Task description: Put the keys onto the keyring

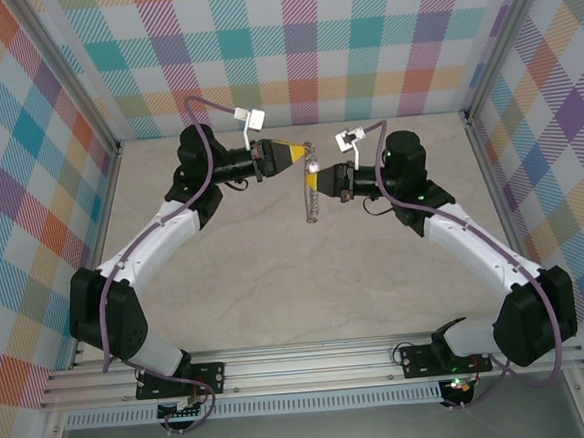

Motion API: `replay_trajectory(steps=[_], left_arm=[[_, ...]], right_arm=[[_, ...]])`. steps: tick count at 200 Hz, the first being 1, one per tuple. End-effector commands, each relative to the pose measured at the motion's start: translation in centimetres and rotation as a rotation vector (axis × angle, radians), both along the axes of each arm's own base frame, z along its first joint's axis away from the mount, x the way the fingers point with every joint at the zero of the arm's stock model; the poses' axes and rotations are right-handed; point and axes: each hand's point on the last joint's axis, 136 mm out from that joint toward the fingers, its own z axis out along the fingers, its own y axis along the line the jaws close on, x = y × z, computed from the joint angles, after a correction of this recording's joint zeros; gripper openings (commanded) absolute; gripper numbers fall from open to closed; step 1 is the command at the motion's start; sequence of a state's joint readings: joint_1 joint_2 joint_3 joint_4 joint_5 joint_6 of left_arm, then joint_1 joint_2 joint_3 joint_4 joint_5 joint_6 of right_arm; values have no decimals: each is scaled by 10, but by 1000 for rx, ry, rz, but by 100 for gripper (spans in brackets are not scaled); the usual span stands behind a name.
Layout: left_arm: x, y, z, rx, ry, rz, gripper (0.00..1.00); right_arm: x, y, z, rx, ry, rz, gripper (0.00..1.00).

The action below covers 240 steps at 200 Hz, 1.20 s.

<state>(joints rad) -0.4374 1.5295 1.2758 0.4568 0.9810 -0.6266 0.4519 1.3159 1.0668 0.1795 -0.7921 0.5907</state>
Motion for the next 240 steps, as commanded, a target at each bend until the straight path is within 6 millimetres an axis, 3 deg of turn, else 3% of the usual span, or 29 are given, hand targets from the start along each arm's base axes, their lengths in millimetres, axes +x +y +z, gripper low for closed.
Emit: replay_trajectory(steps=[1, 49, 91, 114, 138, 167, 193, 240], left_arm=[[-17, 6, 38, -73, -110, 10, 0], [-17, 7, 36, -88, -103, 25, 0], [-16, 8, 30, -96, -87, 47, 0], [-13, 10, 27, -117, -67, 79, 0], [-8, 14, 25, -129, -44, 124, 0], [-5, 18, 24, -144, -18, 158, 0], [-4, 21, 22, -172, 19, 173, 0], [-6, 25, 26, -231, 51, 176, 0]], right_arm=[[-11, 5, 4, 8, -24, 23, 0], [-13, 27, 4, 10, -20, 63, 0], [-8, 28, 5, 15, -6, 41, 0], [-12, 20, -3, -15, 18, -1, 41], [-22, 1, -8, -38, 19, -67, 59], [-33, -30, -3, -36, 6, -181, 63], [-32, -51, 19, 15, -31, -308, 64], [-15, -49, 59, 128, -61, -352, 53]])
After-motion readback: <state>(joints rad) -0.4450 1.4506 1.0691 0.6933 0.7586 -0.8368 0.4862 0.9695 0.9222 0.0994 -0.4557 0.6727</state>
